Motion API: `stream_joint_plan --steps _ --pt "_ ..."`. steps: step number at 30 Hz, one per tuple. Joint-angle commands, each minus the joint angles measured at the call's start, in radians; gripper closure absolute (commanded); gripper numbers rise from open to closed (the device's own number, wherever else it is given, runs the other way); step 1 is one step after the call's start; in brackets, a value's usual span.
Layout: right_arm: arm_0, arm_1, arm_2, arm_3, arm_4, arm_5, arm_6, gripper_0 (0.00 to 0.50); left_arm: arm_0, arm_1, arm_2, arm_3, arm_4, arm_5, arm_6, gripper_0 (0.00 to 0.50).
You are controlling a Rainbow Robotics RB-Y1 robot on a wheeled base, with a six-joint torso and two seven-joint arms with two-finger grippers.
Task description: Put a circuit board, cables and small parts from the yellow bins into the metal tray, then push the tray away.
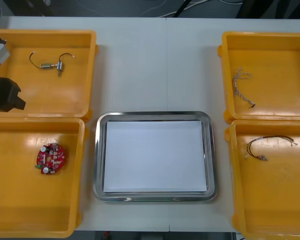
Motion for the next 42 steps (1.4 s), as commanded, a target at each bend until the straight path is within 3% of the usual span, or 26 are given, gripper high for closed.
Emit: stream_joint_plan --steps 1,42 --pt "0.014 -0.020 0.014 -0.006 -0.008 0.003 -0.030 0.000 0.010 -0.008 0.031 -0.025 0.001 0.006 0.060 0.000" --pt "0.014 -0.020 0.014 -0.006 -0.008 0.003 -0.030 0.000 0.010 -0.008 0.031 -0.025 0.001 0.006 0.060 0.000"
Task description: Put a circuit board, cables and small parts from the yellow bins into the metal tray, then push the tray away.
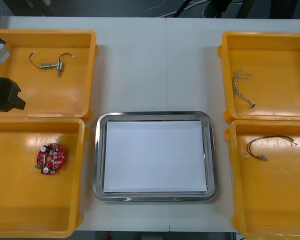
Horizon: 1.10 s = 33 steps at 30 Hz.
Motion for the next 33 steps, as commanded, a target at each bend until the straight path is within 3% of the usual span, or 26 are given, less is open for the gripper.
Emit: stream_joint_plan --steps 1,33 --pt "0.014 -0.020 0.014 -0.006 -0.008 0.003 -0.030 0.000 0.010 -0.008 0.031 -0.025 0.001 0.006 0.060 0.000" --pt "0.014 -0.020 0.014 -0.006 -0.008 0.003 -0.030 0.000 0.010 -0.008 0.031 -0.025 0.001 0.006 0.060 0.000"
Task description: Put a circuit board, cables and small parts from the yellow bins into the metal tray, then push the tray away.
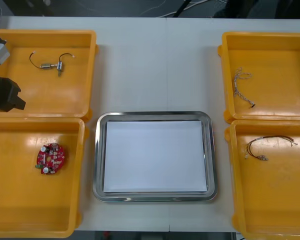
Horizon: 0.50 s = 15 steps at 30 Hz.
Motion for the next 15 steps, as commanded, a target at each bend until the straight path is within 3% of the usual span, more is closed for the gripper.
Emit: stream_joint_plan --steps 1,15 --pt "0.014 -0.020 0.014 -0.006 -0.008 0.003 -0.030 0.000 0.010 -0.008 0.031 -0.025 0.001 0.006 0.060 0.000" --pt "0.014 -0.020 0.014 -0.006 -0.008 0.003 -0.030 0.000 0.010 -0.008 0.031 -0.025 0.001 0.006 0.060 0.000"
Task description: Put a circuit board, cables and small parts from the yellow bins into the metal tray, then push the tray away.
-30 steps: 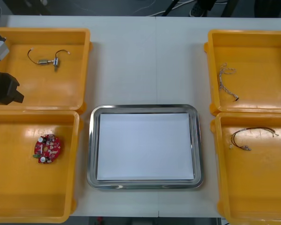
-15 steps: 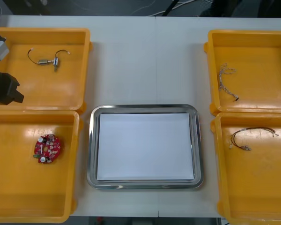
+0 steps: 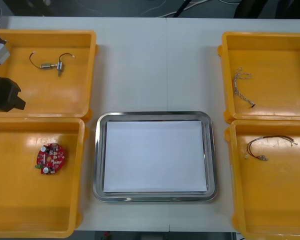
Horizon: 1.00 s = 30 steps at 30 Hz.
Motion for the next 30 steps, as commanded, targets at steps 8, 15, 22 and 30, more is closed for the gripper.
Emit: stream_joint_plan --steps 8,15,22,30 --pt "0.014 -0.020 0.014 -0.006 -0.008 0.003 -0.030 0.000 0.010 -0.008 0.031 -0.025 0.001 0.006 0.060 0.000" --pt "0.014 -0.020 0.014 -0.006 -0.008 0.003 -0.030 0.000 0.010 -0.008 0.031 -0.025 0.001 0.006 0.060 0.000" --pt "0.014 -0.020 0.014 -0.006 -0.008 0.003 -0.030 0.000 0.054 -0.045 0.023 -0.018 0.000 0.006 0.173 0.000" --pt "0.028 -0.029 0.069 -0.003 -0.027 0.003 -0.020 0.000 0.054 -0.030 0.027 -0.032 0.010 0.006 0.159 0.000"
